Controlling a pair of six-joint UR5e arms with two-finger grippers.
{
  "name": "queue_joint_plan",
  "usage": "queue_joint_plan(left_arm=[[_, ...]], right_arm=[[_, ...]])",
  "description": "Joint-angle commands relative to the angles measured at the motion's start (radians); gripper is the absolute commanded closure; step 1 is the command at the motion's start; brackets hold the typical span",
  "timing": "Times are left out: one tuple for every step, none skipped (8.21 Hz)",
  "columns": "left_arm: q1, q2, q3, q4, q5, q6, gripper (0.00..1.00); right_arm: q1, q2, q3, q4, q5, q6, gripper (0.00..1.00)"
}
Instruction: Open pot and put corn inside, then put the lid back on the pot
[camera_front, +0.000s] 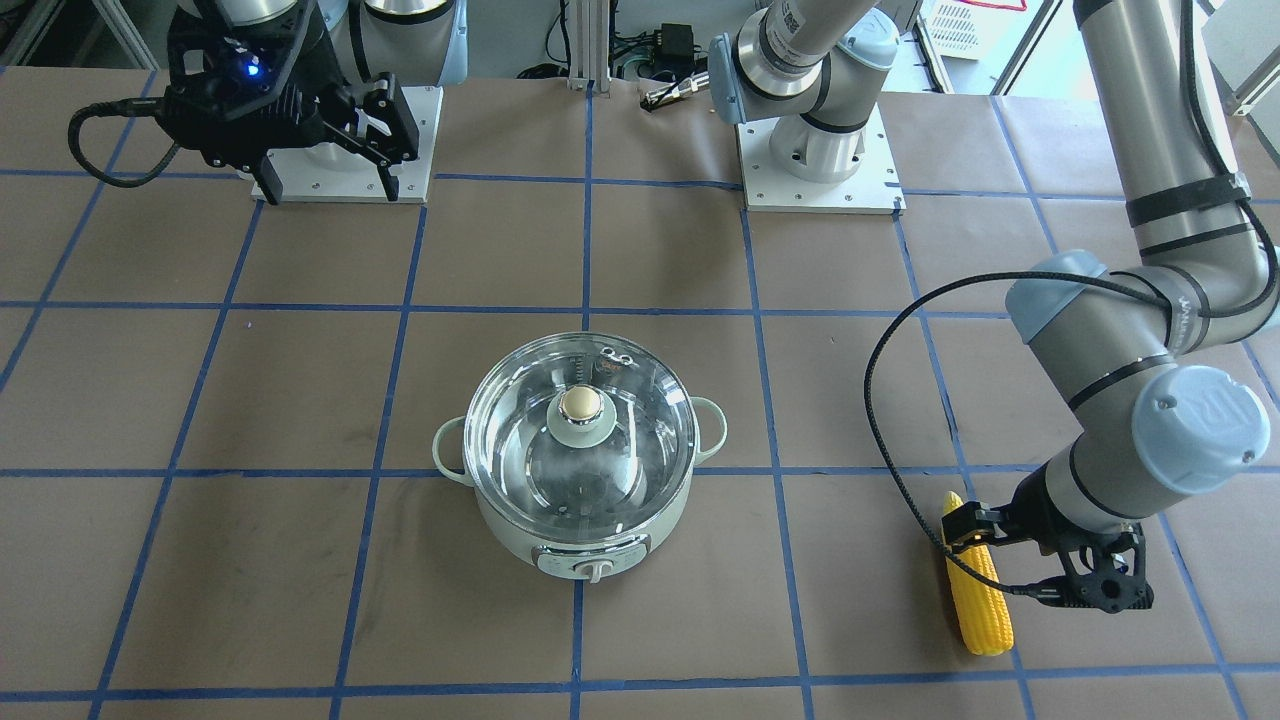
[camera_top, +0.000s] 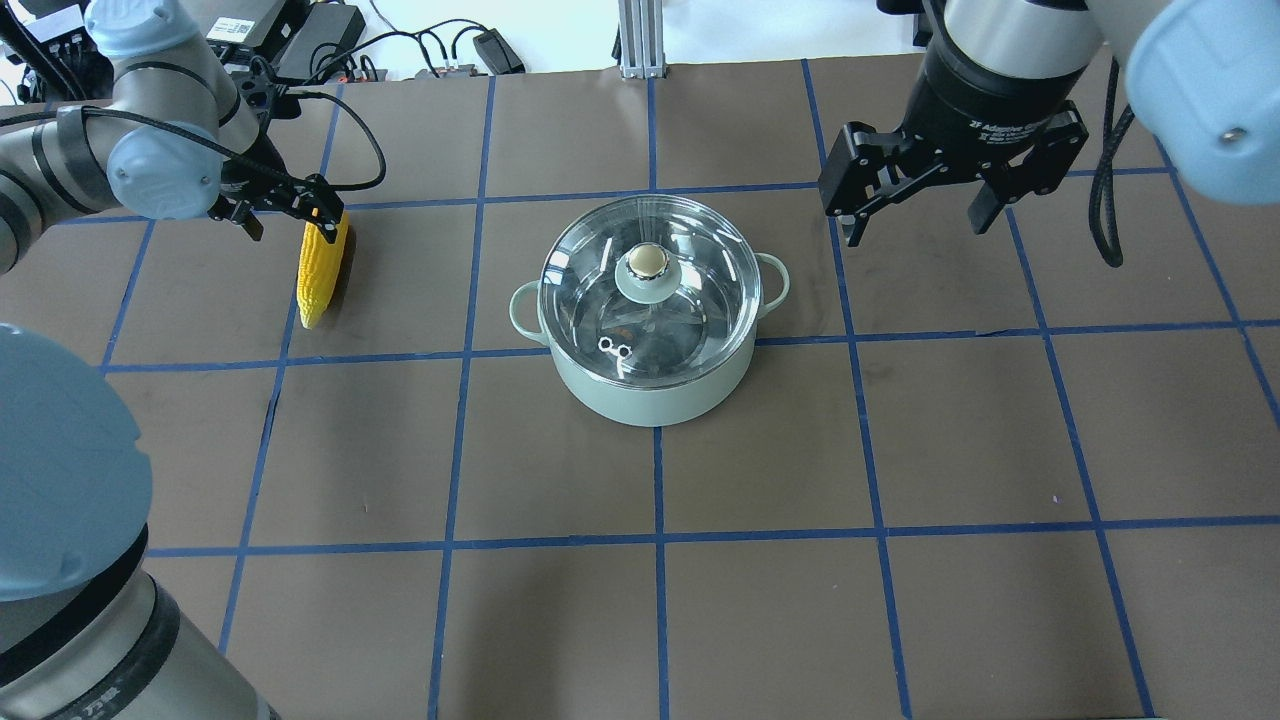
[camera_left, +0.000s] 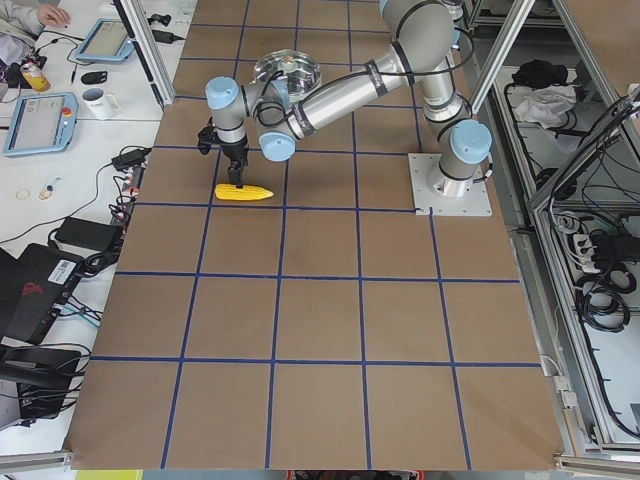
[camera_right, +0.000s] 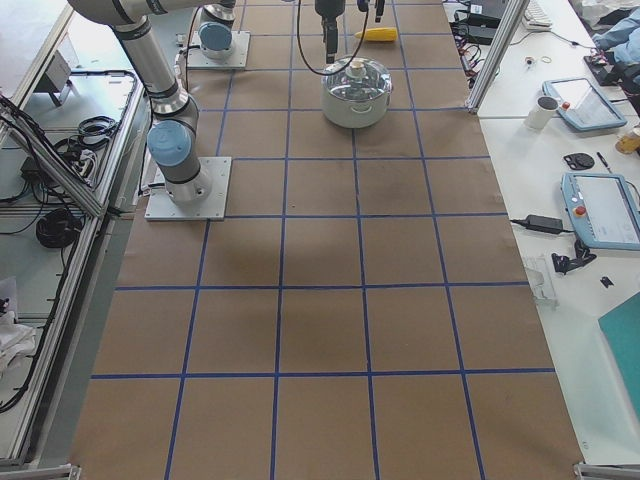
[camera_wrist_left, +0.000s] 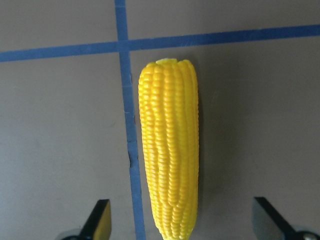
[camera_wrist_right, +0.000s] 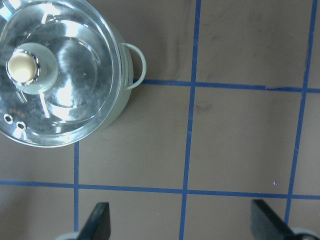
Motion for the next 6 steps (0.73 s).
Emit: queue_joint_plan(left_arm=[[0.001,-0.067,0.0,0.016,-0.002,0.022,0.0],[0.001,-0.083,0.0,0.016,-0.001,0.082,0.0],[0.001,-0.1,0.006,0.016,-0.001,0.099,0.0],[0.001,-0.109,0.009,0.016,-0.002,0.096,0.0],[0.001,-0.112,0.009,0.016,-0.002,0.096,0.0],[0.001,-0.118,0.012,0.016,-0.001,0.096,0.17]], right_arm=[[0.058,0.135,-0.063,-0.145,0.016,0.192,0.0],[0.133,0.201,-0.094,-0.19,0.019,0.272,0.0],[0.187,0.255,-0.103,-0.266,0.019,0.36,0.0],[0.215,0.306,-0.096,-0.332,0.019,0.408,0.0],[0.244,0.378,-0.09,-0.397,0.019,0.429,0.0],[0.291,0.418,-0.088,-0.444,0.011,0.477,0.0]])
